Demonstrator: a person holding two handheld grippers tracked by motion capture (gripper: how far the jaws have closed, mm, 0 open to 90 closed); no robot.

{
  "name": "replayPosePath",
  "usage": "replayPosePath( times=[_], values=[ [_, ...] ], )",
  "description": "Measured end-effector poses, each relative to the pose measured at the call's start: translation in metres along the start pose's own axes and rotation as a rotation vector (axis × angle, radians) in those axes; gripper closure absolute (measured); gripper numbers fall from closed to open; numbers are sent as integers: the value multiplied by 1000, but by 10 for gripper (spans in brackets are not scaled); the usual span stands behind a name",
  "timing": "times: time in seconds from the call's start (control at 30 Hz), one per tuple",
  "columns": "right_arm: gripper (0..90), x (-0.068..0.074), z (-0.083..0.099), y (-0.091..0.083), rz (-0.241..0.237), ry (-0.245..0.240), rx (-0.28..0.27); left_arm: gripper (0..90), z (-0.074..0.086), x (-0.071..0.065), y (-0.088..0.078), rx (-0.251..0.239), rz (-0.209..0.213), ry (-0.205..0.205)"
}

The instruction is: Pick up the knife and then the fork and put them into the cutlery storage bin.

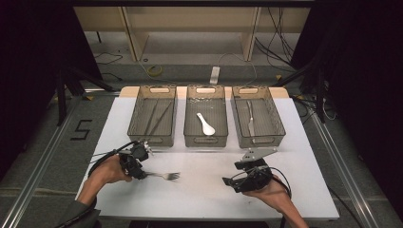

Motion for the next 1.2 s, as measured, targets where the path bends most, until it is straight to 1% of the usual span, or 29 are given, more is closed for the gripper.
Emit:
replayPosePath(
  times=[0.03, 0.07, 0.1, 0.13, 0.23, 0.37, 0.53, 0.63, 0.7, 0.83, 0.93, 0.97, 1.13, 1.2],
  values=[
    [270, 0, 0, 0, 0, 0, 0, 572, -1, 0, 0, 0, 13, -2],
    [270, 0, 0, 0, 1, 1, 1, 602, -1, 0, 0, 4, 17, 4],
    [270, 0, 0, 0, 1, 1, 1, 613, -1, 0, 0, 3, 20, 4],
    [270, 0, 0, 0, 2, 1, 1, 620, -1, -1, 0, -7, 21, -9],
    [270, 0, 0, 0, 1, 3, 1, 643, 0, 0, 0, -8, 34, -5],
    [270, 0, 0, 0, 2, 3, 1, 684, 0, -1, 0, -10, 39, 10],
    [271, 0, 0, 0, 2, 0, 2, 736, -1, -3, 0, -22, 51, 17],
    [271, 0, 0, 0, 2, -1, 4, 774, 0, -3, -1, -19, 59, 34],
    [271, 0, 0, 0, 1, -2, 5, 801, 0, -3, -1, -27, 64, 31],
    [272, 0, 0, 0, 3, -1, 8, 808, 0, -4, -1, -27, 56, 41],
    [272, 1, 0, 0, 2, -1, 9, 810, 0, -4, -1, -27, 56, 34],
    [272, 1, 0, 0, 2, -2, 8, 811, 0, -4, -1, -30, 64, 28],
    [273, 1, 0, 0, 0, -3, 5, 814, -1, -4, -4, -56, 79, 2],
    [274, 1, 0, 0, -4, -4, 8, 814, -2, -5, -7, -68, 87, -2]
  ],
)
Point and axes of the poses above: each handheld gripper's, and its own axes: y roughly forward along the jaws, z roughly out of its underside, x roughly to its left, the point moved 2 cm from there along y, roughly forward along the jaws, and after that the axes turned 15 degrees about y, right-handed, at the moved point
